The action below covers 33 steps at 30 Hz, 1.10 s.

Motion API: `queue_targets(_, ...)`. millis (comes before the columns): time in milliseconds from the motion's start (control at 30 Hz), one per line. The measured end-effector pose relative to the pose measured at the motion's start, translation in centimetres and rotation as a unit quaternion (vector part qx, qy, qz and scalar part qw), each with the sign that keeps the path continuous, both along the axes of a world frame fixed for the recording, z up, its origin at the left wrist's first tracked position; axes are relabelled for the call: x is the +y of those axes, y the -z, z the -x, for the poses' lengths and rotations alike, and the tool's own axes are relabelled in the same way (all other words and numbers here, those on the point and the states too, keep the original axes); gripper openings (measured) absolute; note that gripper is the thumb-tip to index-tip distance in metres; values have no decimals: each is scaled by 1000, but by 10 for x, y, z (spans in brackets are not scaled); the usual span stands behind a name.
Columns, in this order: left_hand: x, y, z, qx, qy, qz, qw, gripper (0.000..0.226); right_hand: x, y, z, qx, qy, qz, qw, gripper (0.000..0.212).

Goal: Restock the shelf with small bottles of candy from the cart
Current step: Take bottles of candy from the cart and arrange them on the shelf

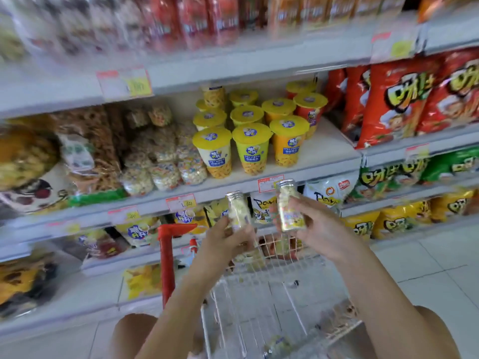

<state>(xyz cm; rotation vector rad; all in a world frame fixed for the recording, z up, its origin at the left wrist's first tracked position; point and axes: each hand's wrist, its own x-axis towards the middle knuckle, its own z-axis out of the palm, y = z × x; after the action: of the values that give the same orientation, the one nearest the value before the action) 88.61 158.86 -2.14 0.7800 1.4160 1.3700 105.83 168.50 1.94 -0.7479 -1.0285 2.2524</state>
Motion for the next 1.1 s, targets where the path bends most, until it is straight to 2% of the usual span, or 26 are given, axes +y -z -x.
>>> queue_targets(100, -19, -51, 17, 51, 5, -51, 997, 33, -15, -47, 14, -1, 38, -61, 997, 19)
queue_targets(200, -38, -94, 39, 91, -41, -80, 992, 47, -24, -83, 29, -14, 74, -73, 995, 38)
queue_targets(267, -49, -119, 56, 120, -64, -100, 986, 66, -32, -105, 39, -51, 50, -150, 986, 37)
queue_targets(333, -59, -145, 74, 144, -95, -110, 979, 72, -39, -125, 49, -76, 32, -239, 967, 31)
queue_targets(500, -75, -199, 128, 250, -121, -130, 952, 55, -46, -182, 82, -153, 32, -422, 893, 45)
queue_targets(633, -84, -233, 179, 273, -166, -129, 939, 50, -47, -226, 118, -128, 29, -518, 845, 31)
queue_targets(700, -90, -246, 207, 331, -208, -115, 913, 43, -50, -246, 143, -115, 41, -566, 816, 28)
queue_targets(800, -92, -263, 246, 380, -291, -94, 873, 34, -48, -275, 193, -134, 75, -651, 744, 39)
queue_targets(900, -87, -274, 273, 422, -313, -69, 848, 43, -39, -294, 252, -142, 71, -721, 675, 47)
queue_targets(1000, -82, -282, 287, 464, -311, -35, 829, 42, -38, -307, 303, -166, 39, -750, 639, 50)
queue_targets(1100, -75, -281, 303, 477, -265, -32, 837, 57, -32, -311, 338, -226, 20, -774, 591, 48)
